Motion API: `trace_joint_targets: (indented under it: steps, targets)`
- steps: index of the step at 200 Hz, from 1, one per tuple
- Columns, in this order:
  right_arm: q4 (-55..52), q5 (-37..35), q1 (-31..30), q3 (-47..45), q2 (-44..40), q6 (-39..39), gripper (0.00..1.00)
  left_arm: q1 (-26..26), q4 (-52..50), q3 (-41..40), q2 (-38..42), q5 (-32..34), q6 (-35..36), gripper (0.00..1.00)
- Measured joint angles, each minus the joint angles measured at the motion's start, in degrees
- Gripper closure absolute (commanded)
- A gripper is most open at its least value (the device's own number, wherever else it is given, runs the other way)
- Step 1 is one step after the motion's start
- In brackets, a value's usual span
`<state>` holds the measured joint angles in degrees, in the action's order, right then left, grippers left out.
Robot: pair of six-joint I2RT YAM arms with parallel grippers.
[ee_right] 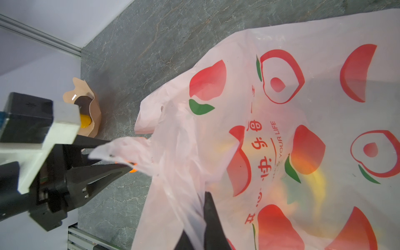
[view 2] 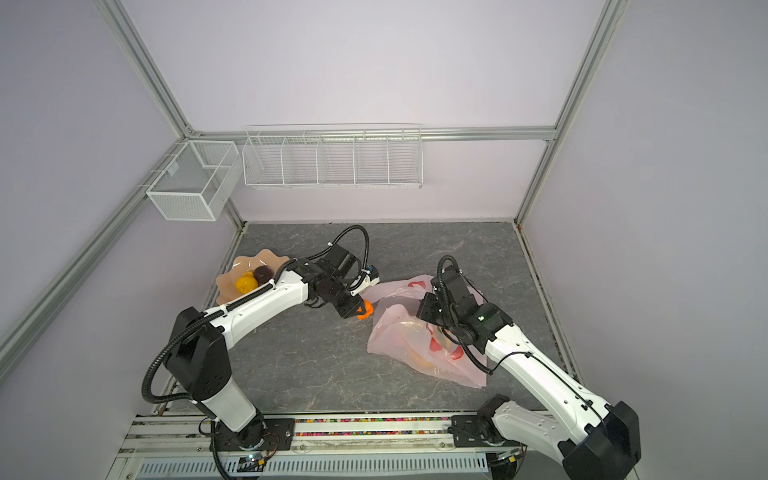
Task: Place the fruits into the plastic bag
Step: Place the fruit in the plastic bag.
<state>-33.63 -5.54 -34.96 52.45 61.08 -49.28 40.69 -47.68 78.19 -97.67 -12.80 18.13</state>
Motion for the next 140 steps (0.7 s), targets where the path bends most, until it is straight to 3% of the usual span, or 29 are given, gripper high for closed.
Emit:
trace_joint_targets:
  steps: [140]
  targets:
    - [0.0,-0.5,0.0,0.0,0.0,0.0,0.94,4.8,-0.9,7.4,-8.7,-1.3,1.0,0.79]
